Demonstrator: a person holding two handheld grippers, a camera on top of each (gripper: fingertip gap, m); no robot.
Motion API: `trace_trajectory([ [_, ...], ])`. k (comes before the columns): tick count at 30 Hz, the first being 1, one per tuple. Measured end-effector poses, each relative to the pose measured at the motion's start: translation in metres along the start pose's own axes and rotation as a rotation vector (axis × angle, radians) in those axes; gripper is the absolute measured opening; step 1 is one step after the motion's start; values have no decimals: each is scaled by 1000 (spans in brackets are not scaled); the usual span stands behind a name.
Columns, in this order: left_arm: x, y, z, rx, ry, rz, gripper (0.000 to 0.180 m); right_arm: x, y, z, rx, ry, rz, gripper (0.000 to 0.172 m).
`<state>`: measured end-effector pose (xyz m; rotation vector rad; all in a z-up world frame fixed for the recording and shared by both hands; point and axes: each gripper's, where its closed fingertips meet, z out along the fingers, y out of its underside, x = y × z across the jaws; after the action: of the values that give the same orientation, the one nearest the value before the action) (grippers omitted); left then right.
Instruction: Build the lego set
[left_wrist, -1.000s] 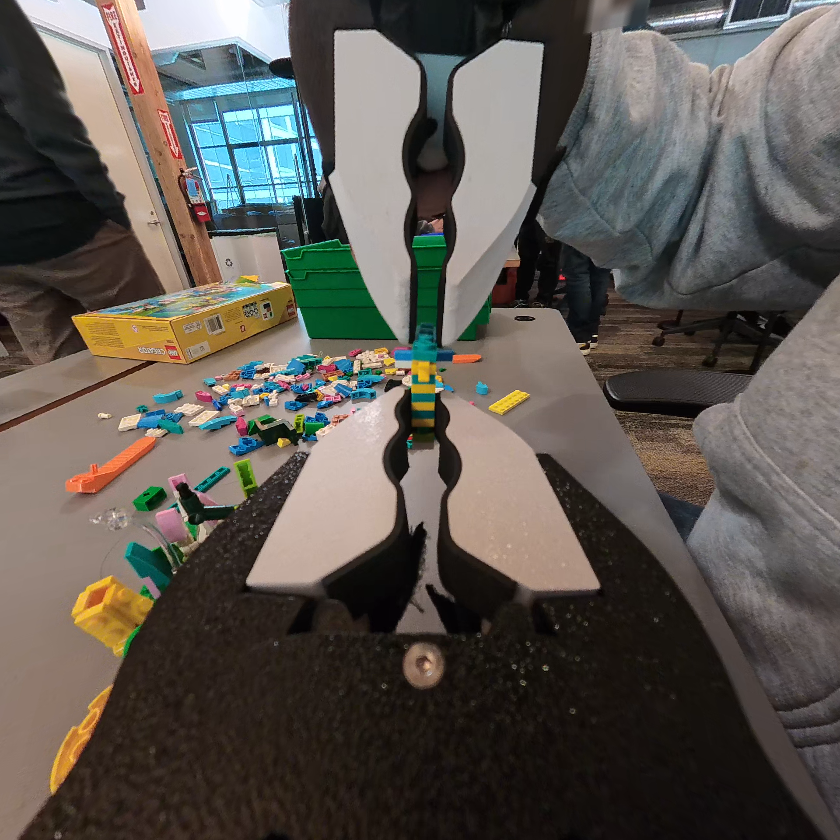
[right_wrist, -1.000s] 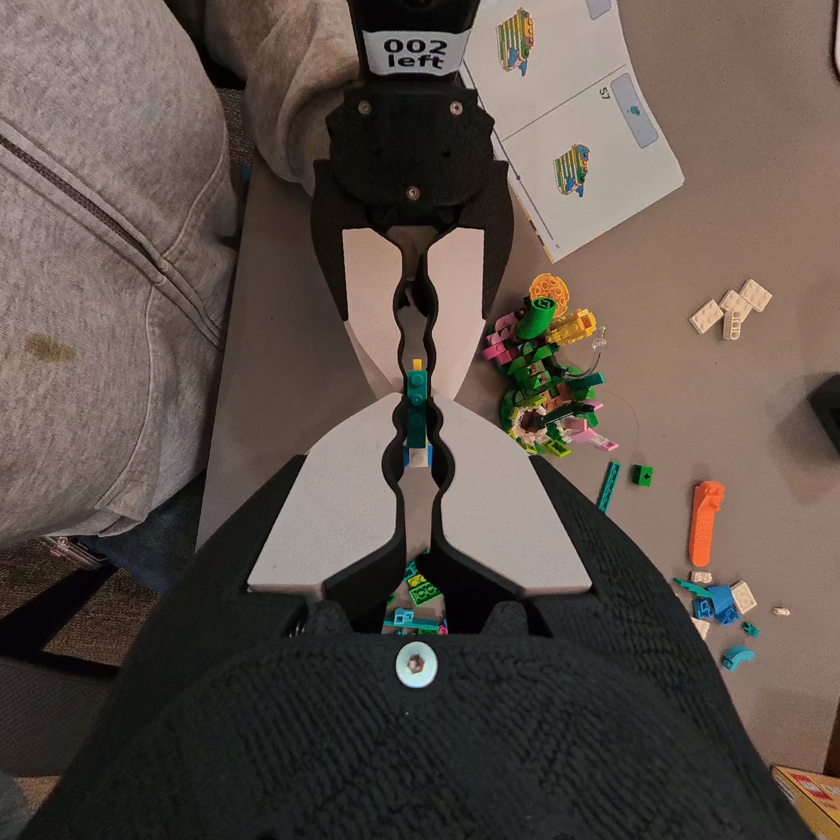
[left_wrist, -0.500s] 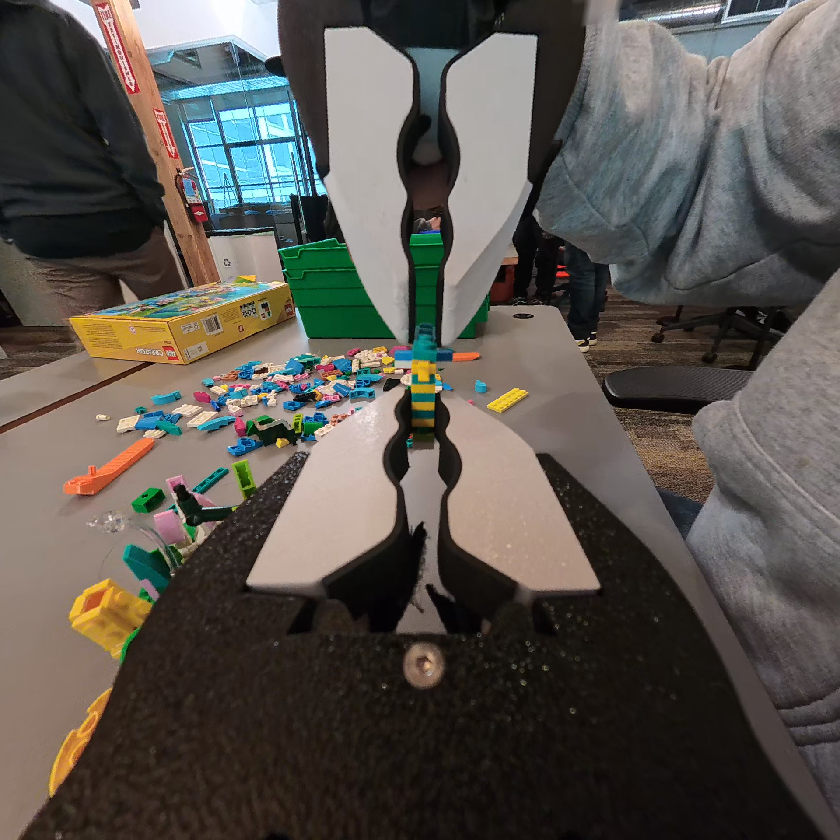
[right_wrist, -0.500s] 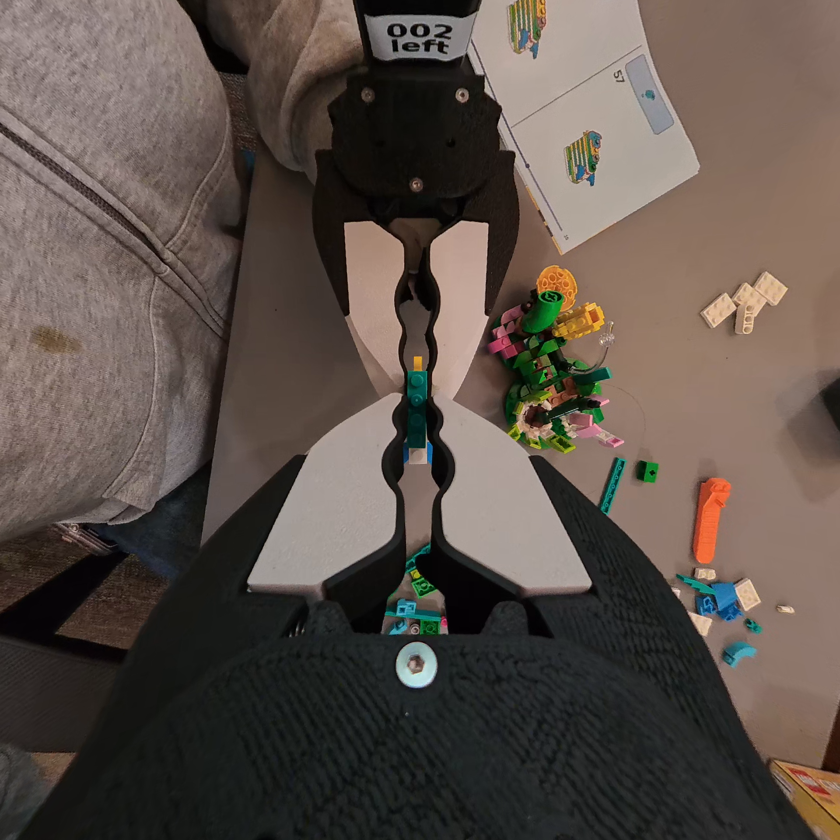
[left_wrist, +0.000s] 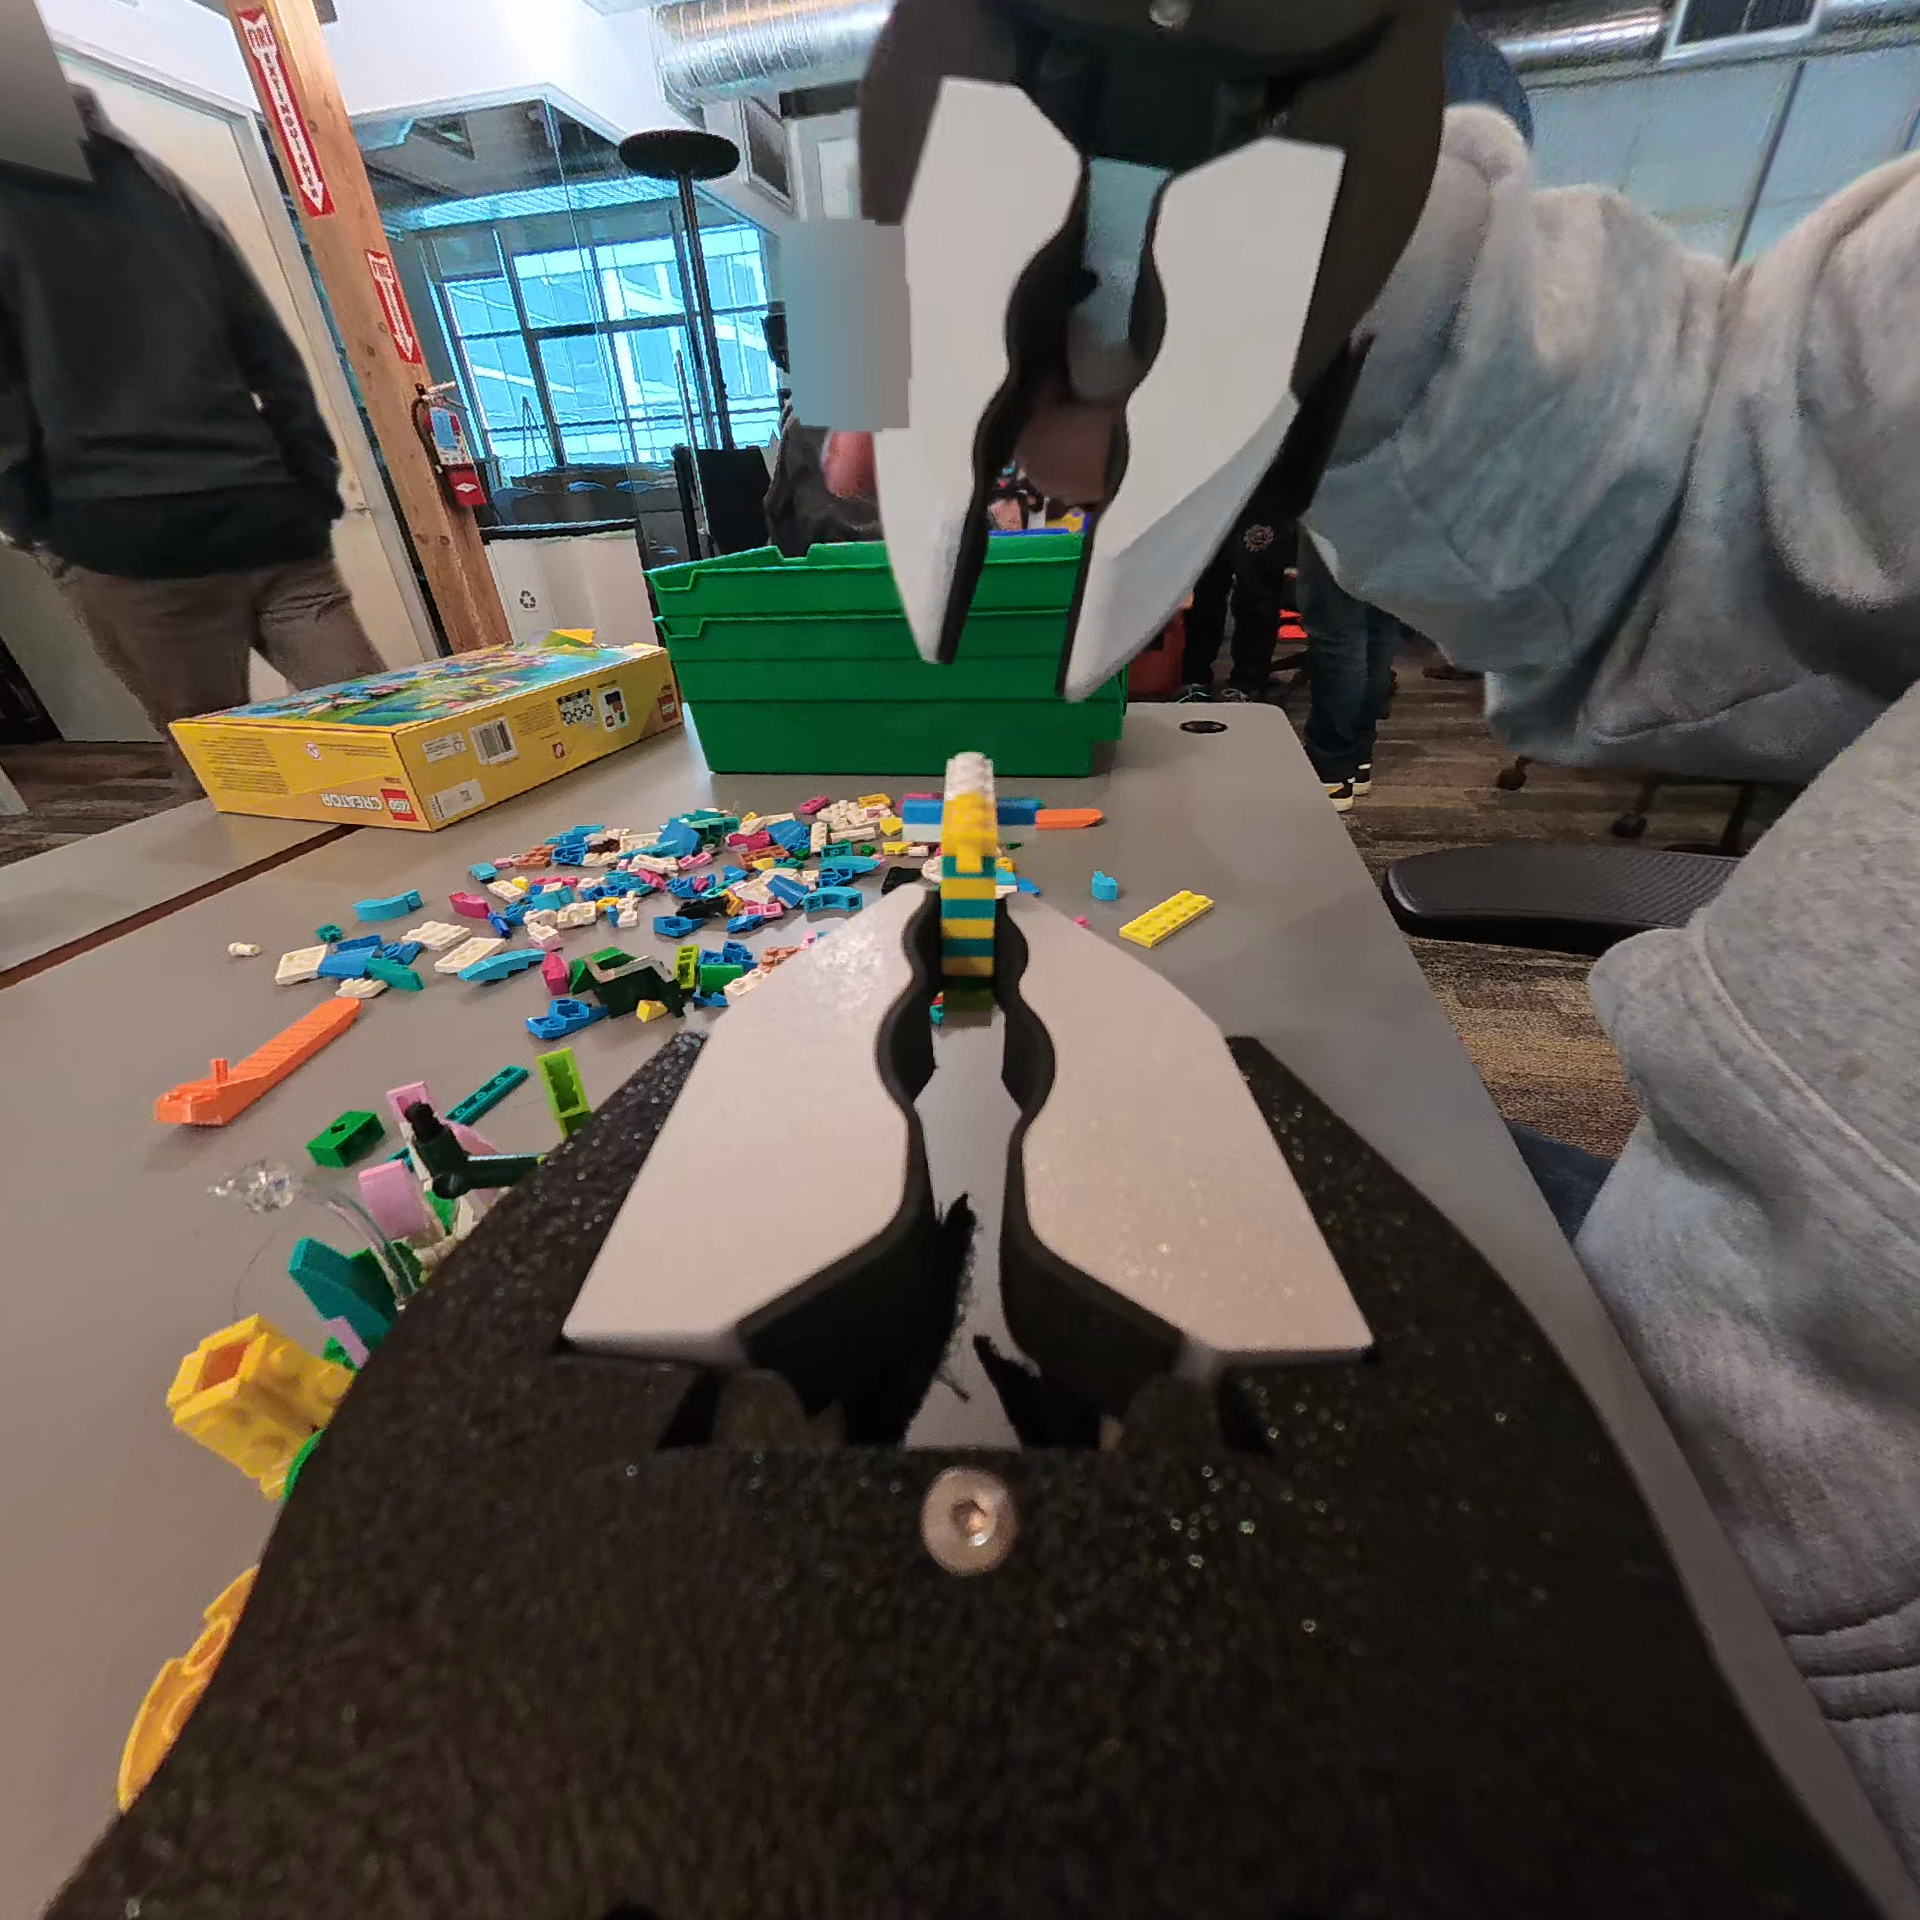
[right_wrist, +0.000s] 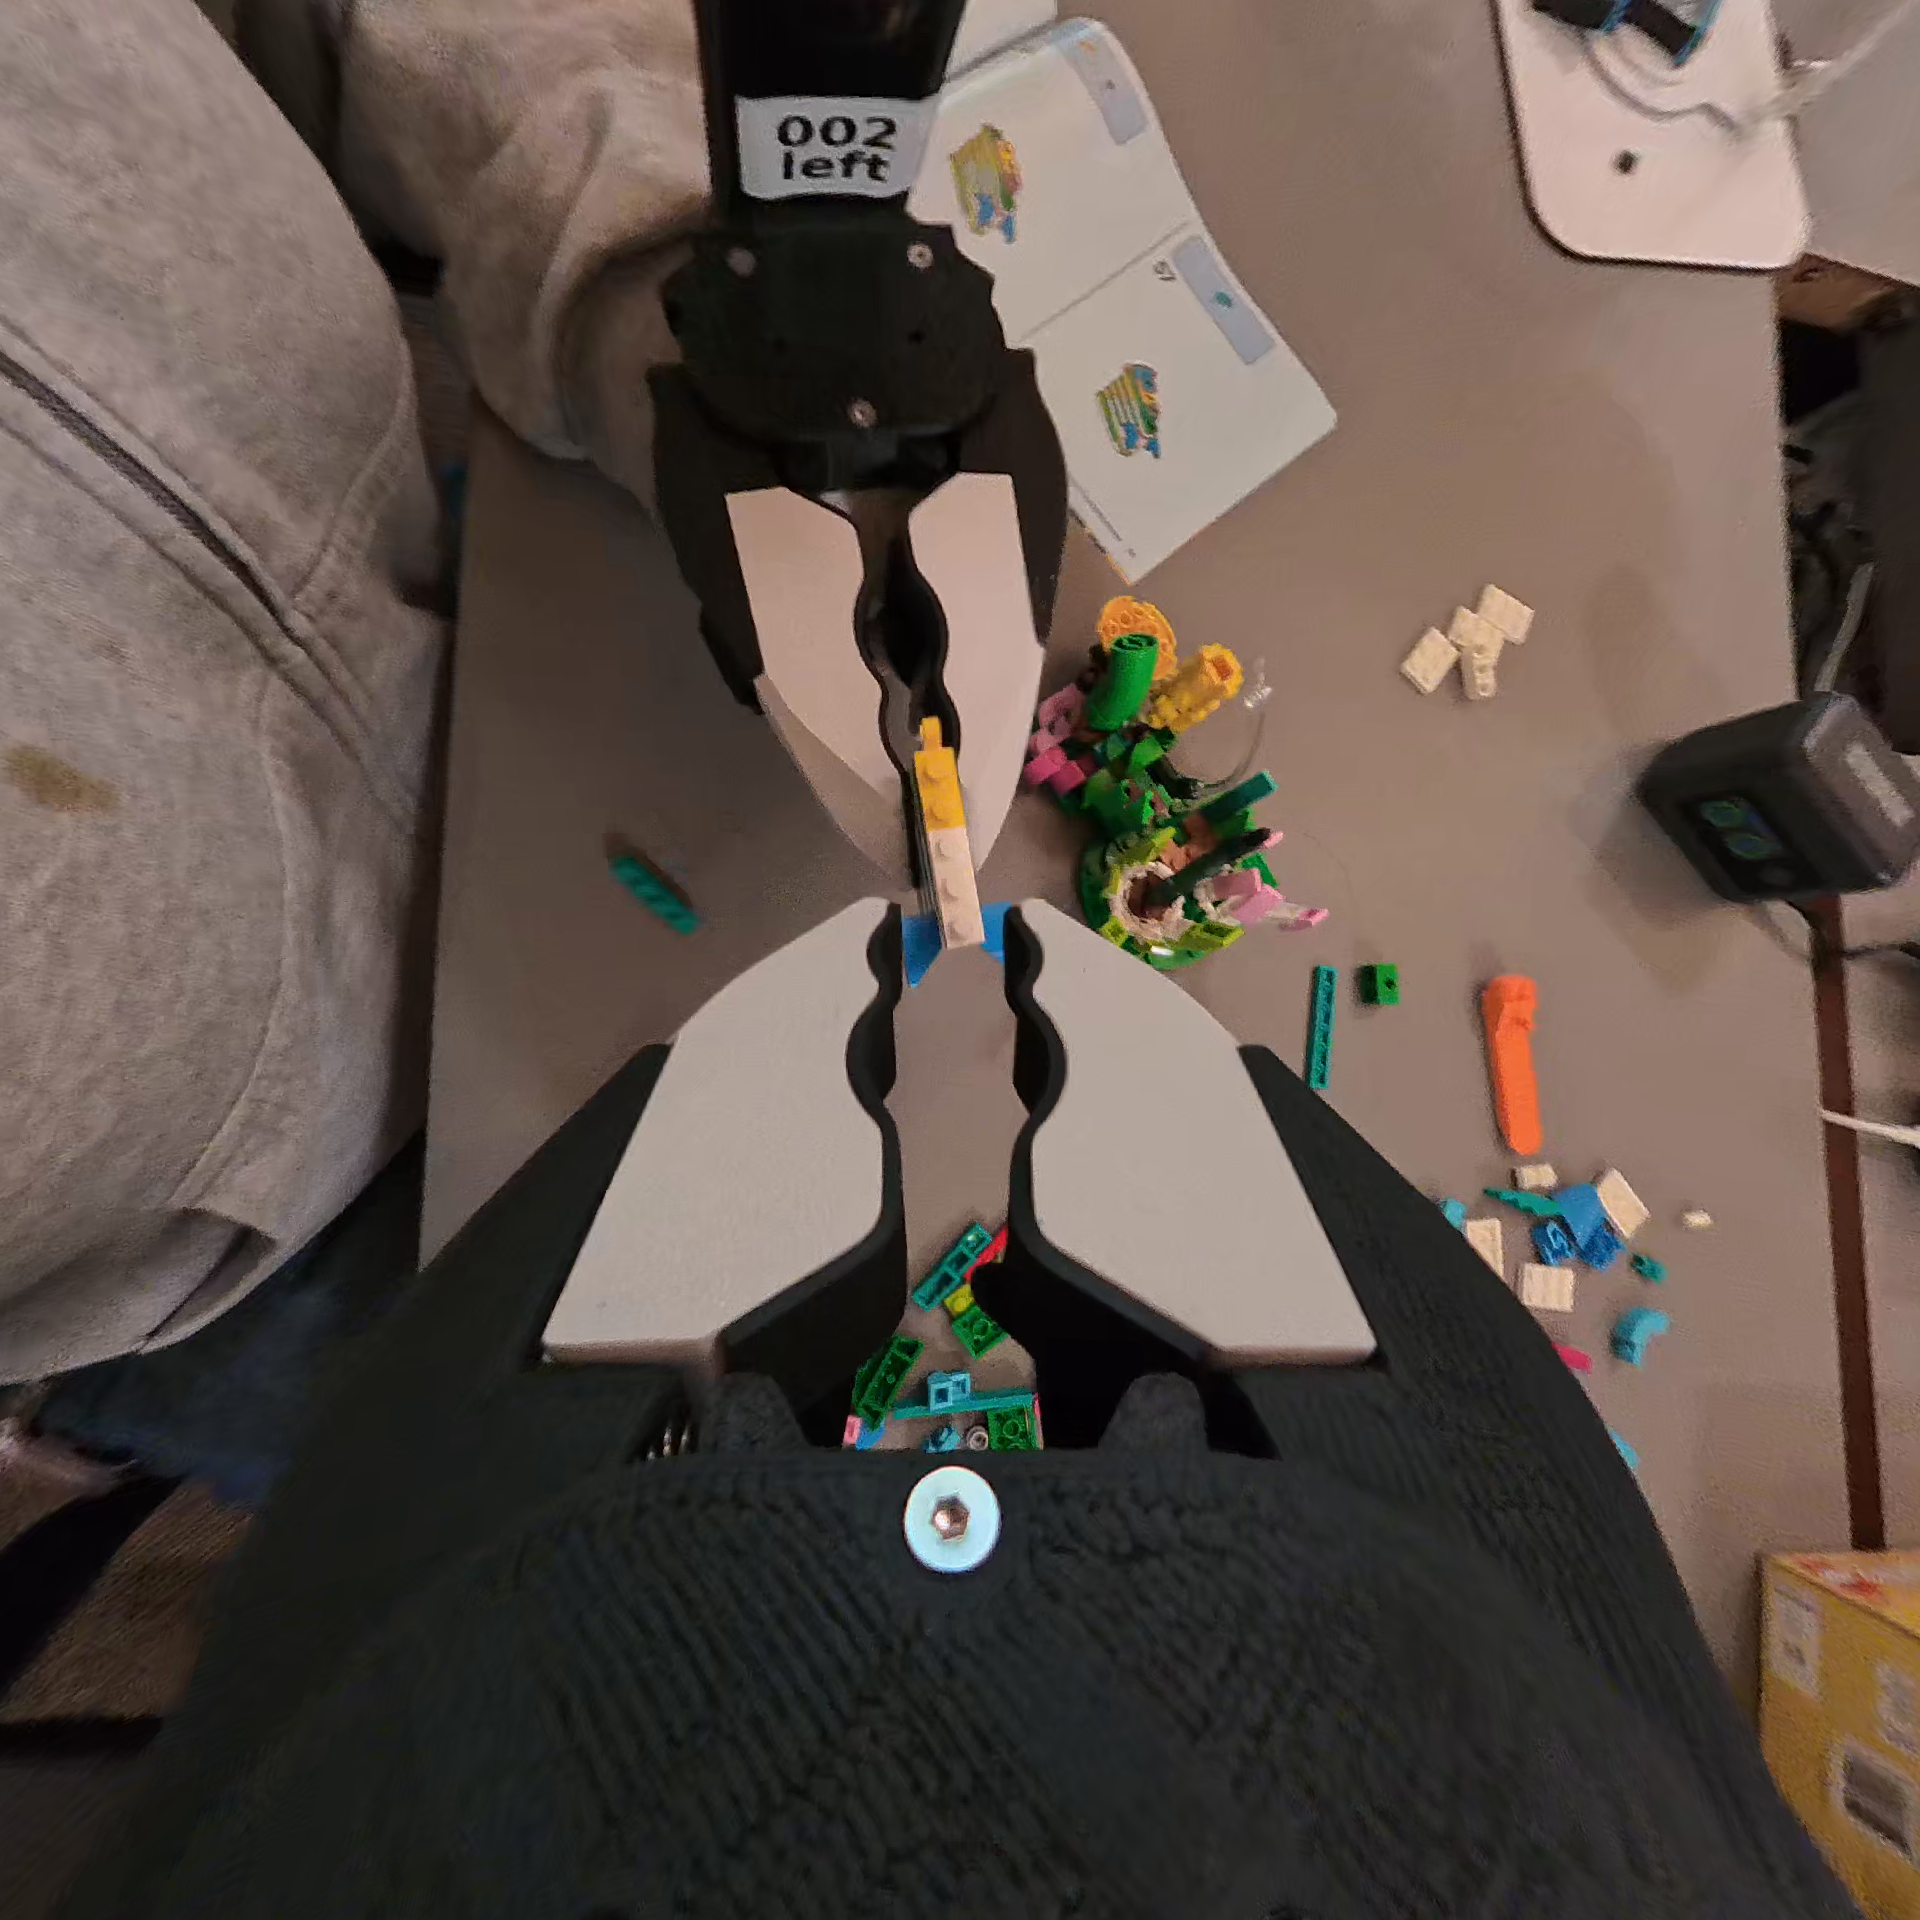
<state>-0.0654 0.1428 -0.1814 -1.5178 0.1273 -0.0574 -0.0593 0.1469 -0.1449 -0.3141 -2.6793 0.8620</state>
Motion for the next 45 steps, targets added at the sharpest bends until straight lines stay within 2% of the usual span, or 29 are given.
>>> trace_trajectory([
  [5, -2, 0, 0, -1, -17, -1, 8, -16, 16, -5, 12, 105, 50, 17],
  [10, -2, 0, 1, -1, -20, 11, 8, -75, 35, 28, 36, -56, 169, 17],
  [15, -2, 0, 1, 0, -27, 25, 8, -115, 47, 67, 35, -125, 422, 17],
  [20, 0, 1, 2, -3, -24, 46, 8, -125, 50, 80, 24, -2, 638, 17],
  [25, 3, 2, 2, -8, -19, 63, 8, -133, 52, 92, -51, 30, 612, 17],
  [29, 3, 2, 2, -14, -25, 74, 8, -133, 50, 99, -86, 45, 580, 6],
  [32, -6, 5, 1, -39, -85, 78, 8, -120, 52, 92, -112, 143, 463, 4],
  [34, -11, 5, 0, -42, -110, 69, 8, -101, 58, 80, -136, 277, 322, 4],
  [35, -12, 5, 0, -42, -115, 63, 9, -91, 65, 74, -169, 354, 189, 3],
  [37, -13, 5, -1, -39, -112, 55, 8, -67, 84, 58, -334, 548, -140, 3],
  [39, -12, 5, 0, -40, -109, 58, 9, -56, 97, 51, -504, 631, -501, 3],
  [41, -11, 5, 0, -40, -105, 65, 8, -56, 106, 53, -597, 612, -753, 3],
  [45, -10, 5, 0, -41, -101, 71, 8, -58, 116, 55, -673, 512, -945, 3],
])
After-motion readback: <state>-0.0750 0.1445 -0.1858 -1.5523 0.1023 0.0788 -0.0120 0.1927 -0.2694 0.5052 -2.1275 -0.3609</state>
